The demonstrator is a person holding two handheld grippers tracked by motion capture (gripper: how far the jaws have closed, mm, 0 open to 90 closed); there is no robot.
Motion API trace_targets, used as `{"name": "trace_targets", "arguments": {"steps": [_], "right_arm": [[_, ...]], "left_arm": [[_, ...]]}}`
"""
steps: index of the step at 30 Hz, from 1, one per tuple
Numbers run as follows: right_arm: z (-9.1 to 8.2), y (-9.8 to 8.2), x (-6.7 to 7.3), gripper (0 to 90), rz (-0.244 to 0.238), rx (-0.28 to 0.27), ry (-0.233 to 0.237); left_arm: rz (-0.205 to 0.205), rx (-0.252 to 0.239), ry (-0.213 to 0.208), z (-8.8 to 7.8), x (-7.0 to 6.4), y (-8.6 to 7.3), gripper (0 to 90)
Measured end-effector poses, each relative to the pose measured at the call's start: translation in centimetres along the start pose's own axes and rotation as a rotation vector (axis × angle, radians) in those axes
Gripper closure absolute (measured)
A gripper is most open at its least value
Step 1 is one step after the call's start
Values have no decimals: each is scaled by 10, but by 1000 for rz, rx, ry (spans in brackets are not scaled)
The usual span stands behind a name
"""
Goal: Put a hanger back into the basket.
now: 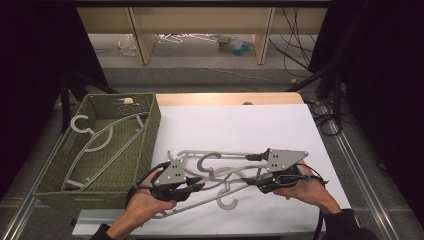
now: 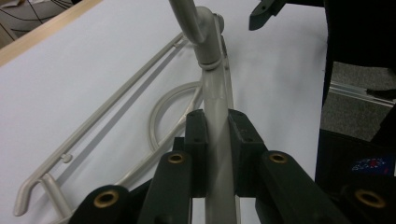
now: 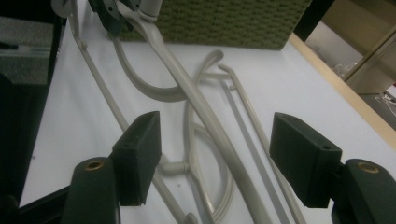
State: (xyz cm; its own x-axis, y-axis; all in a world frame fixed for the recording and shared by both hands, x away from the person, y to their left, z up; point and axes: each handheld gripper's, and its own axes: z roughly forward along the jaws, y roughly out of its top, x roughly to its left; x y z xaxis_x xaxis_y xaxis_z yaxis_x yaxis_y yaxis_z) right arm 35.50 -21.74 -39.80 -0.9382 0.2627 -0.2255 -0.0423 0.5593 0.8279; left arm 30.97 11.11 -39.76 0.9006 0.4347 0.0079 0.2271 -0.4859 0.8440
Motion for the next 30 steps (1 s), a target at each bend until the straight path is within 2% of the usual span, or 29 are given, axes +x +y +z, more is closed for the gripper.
{"name": "trace_targets", "arguments": {"steps": [4,8,10,12,13,15,20,22,30], "right_arm": [[-11,3,3,320,3,-43,-26],[-19,-1,6,305,49,-73,-38],[-19,-3,6,303,51,-76,-41],[-19,-6,7,295,58,-60,-40],[-19,-7,8,294,62,-57,-41],[-19,-9,9,294,64,-60,-48],[-21,-13,10,295,69,-52,-53],[-21,-14,11,295,67,-43,-51],[-21,-19,13,296,74,-29,-50]], "left_arm": [[-11,-14,15,-8,6,2,792],[-50,-31,37,-17,12,4,792],[-56,-46,51,-23,14,6,792],[-62,-60,52,-27,15,8,792],[-86,-77,52,-30,15,10,792],[-80,-90,50,-36,17,12,792],[-110,-118,75,-51,22,18,791],[-106,-135,81,-57,24,20,791],[-130,-183,109,-90,32,29,792]]}}
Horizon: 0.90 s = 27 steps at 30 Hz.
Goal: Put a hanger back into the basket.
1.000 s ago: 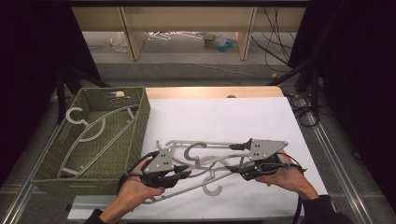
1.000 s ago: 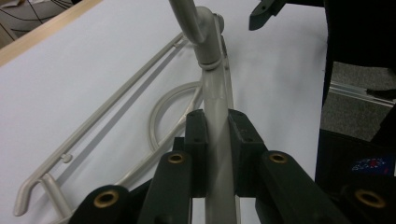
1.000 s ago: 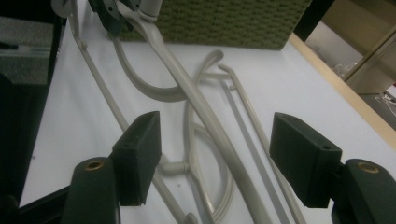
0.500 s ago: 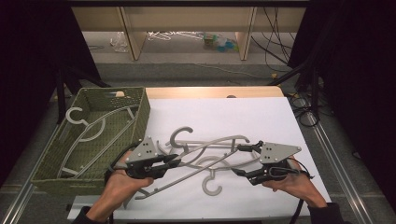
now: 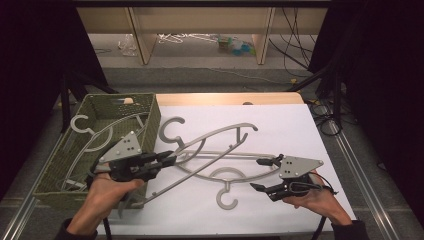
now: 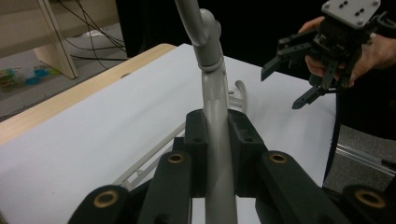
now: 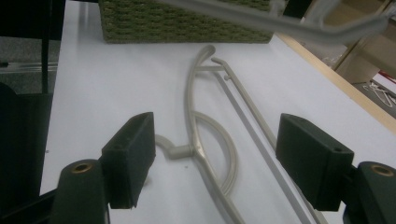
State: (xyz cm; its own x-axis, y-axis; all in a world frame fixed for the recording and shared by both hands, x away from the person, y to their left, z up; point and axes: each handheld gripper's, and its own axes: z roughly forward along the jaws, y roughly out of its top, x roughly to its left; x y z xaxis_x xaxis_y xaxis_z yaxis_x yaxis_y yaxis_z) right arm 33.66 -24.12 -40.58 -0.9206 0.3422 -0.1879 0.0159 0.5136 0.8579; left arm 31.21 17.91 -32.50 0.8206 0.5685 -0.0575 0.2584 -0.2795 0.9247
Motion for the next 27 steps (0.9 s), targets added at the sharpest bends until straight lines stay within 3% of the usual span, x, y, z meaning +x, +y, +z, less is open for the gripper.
{"name": "trace_targets", "arguments": {"steps": [7,14,27], "right_arm": [[0,-2,1,296,-2,10,0],[2,-5,2,298,-1,15,4],[3,-5,3,300,1,23,14]], "left_arm": [[2,-5,70,-26,16,13,791],[20,-13,175,-52,45,21,791],[-25,15,332,-87,101,13,792]]}}
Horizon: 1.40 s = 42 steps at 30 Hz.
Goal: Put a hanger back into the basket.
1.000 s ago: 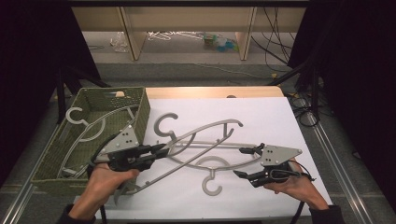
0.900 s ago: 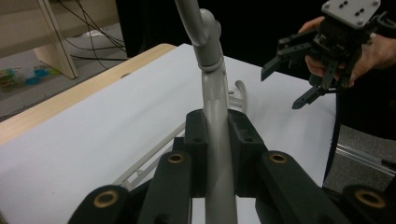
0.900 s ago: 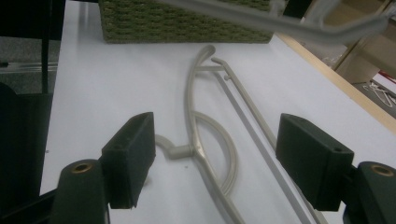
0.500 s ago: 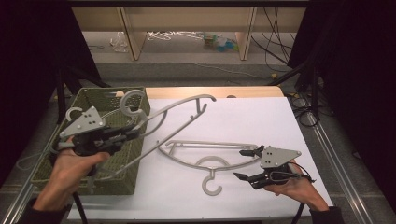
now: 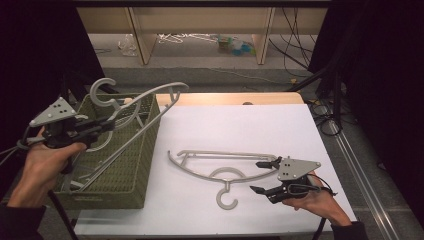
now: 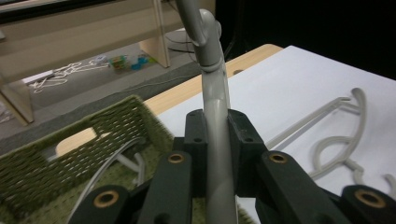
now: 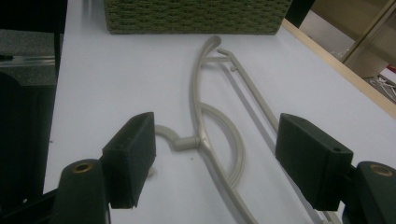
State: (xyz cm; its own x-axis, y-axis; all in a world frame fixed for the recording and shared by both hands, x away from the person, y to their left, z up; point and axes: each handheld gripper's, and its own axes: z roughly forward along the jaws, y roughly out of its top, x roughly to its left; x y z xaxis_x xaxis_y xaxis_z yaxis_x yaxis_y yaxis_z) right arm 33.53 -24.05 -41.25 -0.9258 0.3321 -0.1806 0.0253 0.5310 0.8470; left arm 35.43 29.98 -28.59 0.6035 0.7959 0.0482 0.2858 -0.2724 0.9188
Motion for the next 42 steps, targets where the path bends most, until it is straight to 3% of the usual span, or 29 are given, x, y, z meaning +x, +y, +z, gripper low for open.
{"name": "trace_targets", "arguments": {"steps": [12,22,33,40,42], "right_arm": [[1,-1,0,300,-1,9,-1],[3,-2,0,299,2,9,1],[2,-3,-1,300,1,14,2],[3,-3,0,299,-3,27,6],[3,-2,0,299,0,22,6]], "left_arm": [[1,49,112,-10,40,-22,792],[17,99,164,-9,64,-37,792],[34,154,150,3,75,-47,792],[28,194,161,10,84,-55,792],[7,190,153,13,85,-60,792]]}}
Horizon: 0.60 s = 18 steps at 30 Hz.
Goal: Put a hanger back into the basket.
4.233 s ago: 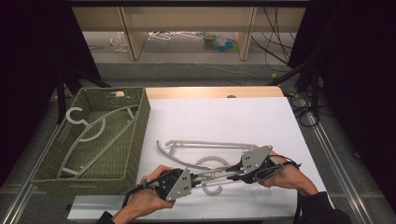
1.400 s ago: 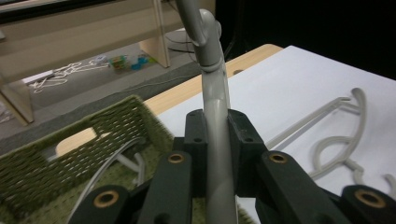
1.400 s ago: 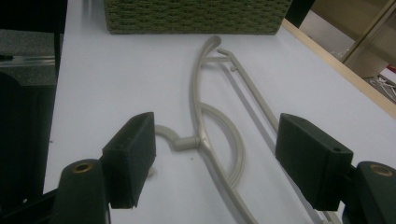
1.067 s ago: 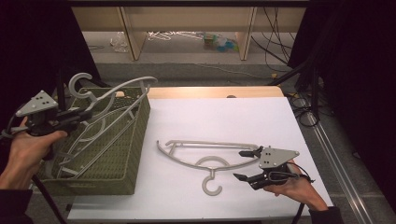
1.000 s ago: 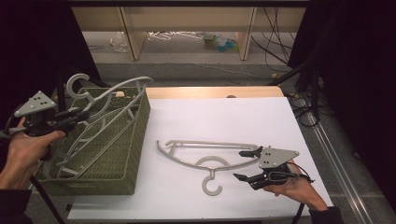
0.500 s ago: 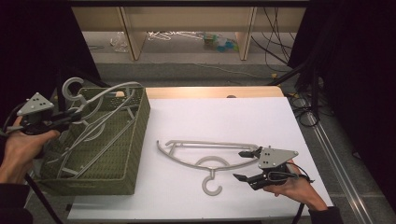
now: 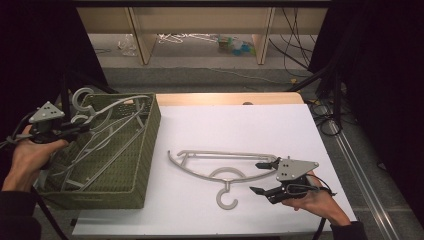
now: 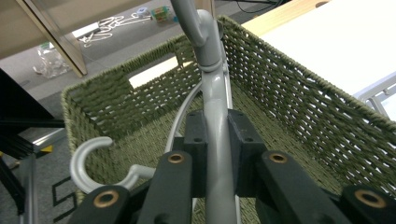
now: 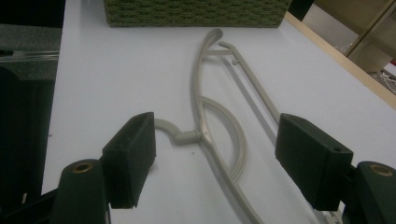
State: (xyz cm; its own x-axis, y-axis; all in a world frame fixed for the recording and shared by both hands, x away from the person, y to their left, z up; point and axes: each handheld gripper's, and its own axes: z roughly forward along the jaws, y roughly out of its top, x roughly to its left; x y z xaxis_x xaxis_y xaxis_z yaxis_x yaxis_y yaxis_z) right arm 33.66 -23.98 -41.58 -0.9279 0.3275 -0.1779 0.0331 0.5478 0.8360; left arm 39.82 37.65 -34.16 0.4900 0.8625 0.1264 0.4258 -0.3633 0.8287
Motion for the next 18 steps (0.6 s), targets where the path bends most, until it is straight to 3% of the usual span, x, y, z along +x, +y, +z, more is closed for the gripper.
{"name": "trace_targets", "arguments": {"steps": [3,4,5,6,7,9,12,14,15,17,18], "right_arm": [[0,-1,0,299,-3,1,-3],[0,-1,0,299,-3,1,-4],[0,-1,0,300,-2,5,-1],[1,-1,0,300,-3,4,-1],[1,0,0,300,-4,2,-1],[1,-1,0,300,1,9,2],[1,0,0,300,0,8,1],[1,-1,1,300,0,9,1],[1,-1,0,300,-1,9,1],[1,-1,0,300,0,10,1],[1,-1,0,300,-1,11,1]], "left_arm": [[42,40,1,3,1,-4,791],[31,40,3,5,0,-6,792],[68,74,-5,5,2,-7,791],[34,46,-6,8,-1,-9,792],[33,48,-11,10,-2,-10,792],[82,90,-25,11,0,-11,791],[88,109,-32,18,-4,-13,791],[43,99,-37,24,-7,-16,791],[75,117,-42,24,-4,-17,791],[39,129,-43,29,-5,-20,790],[1,107,-37,34,-8,-22,790]]}}
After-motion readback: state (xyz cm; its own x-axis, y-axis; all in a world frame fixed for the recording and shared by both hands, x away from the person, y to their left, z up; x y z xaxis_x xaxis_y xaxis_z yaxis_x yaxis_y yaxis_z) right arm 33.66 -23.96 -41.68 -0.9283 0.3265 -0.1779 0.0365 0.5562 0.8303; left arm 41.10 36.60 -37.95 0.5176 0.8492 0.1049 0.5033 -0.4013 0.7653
